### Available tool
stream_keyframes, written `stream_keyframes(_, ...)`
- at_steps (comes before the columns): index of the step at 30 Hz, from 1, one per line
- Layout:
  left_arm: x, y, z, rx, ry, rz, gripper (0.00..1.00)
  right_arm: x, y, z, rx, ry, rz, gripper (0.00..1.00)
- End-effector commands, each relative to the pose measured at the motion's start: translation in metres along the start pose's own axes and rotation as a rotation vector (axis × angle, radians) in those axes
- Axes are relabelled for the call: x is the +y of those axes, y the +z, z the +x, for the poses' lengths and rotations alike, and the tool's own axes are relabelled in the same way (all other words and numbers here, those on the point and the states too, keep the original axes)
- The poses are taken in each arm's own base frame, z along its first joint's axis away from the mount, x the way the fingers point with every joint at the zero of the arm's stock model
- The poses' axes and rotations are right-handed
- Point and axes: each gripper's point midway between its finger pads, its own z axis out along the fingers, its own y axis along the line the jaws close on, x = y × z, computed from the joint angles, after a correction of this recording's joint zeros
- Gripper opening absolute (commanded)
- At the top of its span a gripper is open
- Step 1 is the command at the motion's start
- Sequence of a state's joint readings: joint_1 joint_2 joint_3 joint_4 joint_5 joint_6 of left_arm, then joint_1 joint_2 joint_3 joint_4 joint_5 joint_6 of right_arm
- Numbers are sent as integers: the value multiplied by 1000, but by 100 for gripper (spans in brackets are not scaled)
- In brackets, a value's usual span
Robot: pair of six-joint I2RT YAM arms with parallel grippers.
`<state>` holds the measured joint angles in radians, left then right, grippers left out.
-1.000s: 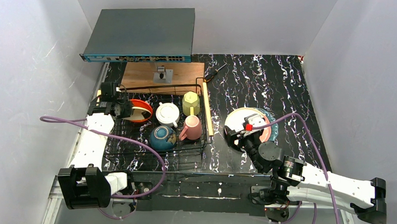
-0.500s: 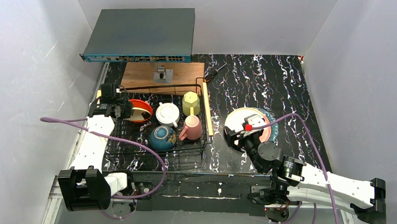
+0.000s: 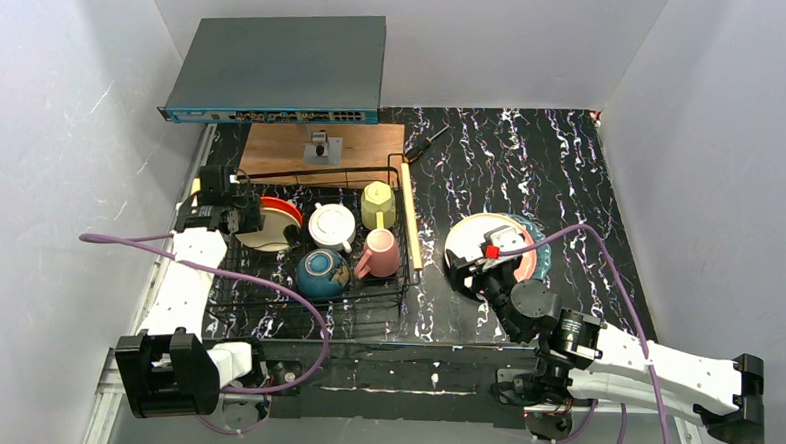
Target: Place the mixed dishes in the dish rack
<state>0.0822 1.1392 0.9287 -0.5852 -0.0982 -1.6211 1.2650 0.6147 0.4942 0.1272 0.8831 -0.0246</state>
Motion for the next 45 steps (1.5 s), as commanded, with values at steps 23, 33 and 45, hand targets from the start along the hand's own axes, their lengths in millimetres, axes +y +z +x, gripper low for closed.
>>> stream_keyframes(23,1,-82,39,282,377,94,98,-45,3,21,175,232,198,91)
stream_keyframes(33,-19,-143,61,394,651,409,98,-90,2,76,477,511,343,98)
stream_keyframes(45,-8,-218,141,837,982,831,98,-133,-13,132,617,959,451,92)
